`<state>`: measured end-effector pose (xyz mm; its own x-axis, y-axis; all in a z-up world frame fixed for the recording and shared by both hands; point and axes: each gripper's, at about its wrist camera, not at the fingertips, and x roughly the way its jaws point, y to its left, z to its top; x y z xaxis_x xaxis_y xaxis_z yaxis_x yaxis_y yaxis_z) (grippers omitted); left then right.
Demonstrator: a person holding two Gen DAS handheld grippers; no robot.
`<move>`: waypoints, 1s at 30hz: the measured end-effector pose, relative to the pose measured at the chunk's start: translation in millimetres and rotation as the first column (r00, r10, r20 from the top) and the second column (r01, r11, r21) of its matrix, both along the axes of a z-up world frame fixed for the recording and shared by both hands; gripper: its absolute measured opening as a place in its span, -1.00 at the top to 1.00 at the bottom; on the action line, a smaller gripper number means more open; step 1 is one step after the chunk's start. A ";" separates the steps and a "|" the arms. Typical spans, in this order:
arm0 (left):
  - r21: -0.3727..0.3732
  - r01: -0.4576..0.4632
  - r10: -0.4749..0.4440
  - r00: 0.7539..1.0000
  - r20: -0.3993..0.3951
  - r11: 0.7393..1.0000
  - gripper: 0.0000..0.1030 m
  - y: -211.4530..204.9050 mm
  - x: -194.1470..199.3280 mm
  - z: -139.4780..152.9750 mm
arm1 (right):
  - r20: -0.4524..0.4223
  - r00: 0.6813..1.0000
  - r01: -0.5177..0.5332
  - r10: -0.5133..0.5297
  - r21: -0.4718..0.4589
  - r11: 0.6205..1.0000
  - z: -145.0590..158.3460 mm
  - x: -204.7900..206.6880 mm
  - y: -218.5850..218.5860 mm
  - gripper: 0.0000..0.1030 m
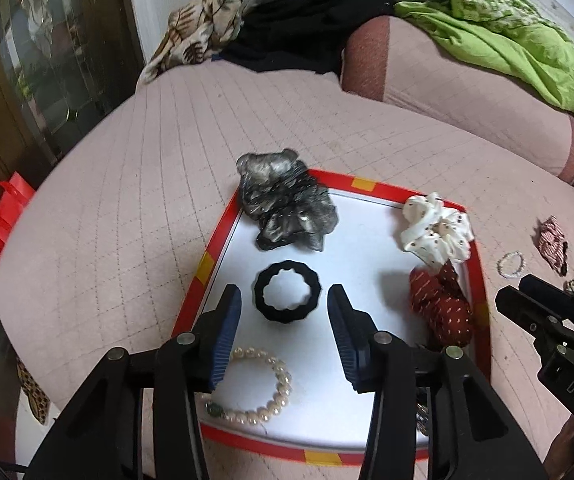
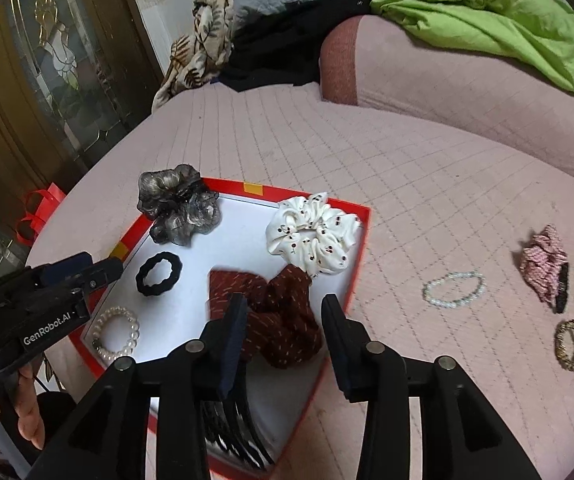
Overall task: Organize jewelry
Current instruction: 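Open left tool to drop black hair tie in tray while right tool releases red scrunchie, then move both open tools away from the tray toward the remaining accessories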
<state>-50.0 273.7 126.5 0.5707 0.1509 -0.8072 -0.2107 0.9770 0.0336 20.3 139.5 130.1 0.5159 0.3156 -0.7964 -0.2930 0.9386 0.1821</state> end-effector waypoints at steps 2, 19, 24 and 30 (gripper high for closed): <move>0.013 0.011 -0.011 1.000 0.010 1.000 0.08 -7.8 -5.0 6.0 | 0.005 1.000 0.009 -0.009 0.000 1.000 4.0 -7.2 -7.8 0.15; 0.053 0.192 -0.193 0.981 0.017 0.980 0.04 -98.6 -35.8 25.6 | -0.002 0.980 0.200 -0.201 -0.067 0.977 -4.5 -73.5 -142.0 0.07; 0.071 0.279 -0.279 0.960 -0.001 0.958 0.04 -138.4 -38.2 25.4 | -0.013 0.956 0.292 -0.293 -0.064 0.954 -9.2 -85.4 -191.3 0.07; 0.085 0.361 -0.361 0.932 -0.020 0.929 0.04 -180.4 -35.4 25.2 | -0.023 0.925 0.378 -0.379 -0.048 0.925 -14.0 -96.7 -237.3 0.06</move>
<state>-85.4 93.3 151.8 0.5965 0.0041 -0.8026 0.1560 0.9803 0.1209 -76.4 -97.8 116.1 0.5654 0.0678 -0.8220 0.0909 0.9854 0.1438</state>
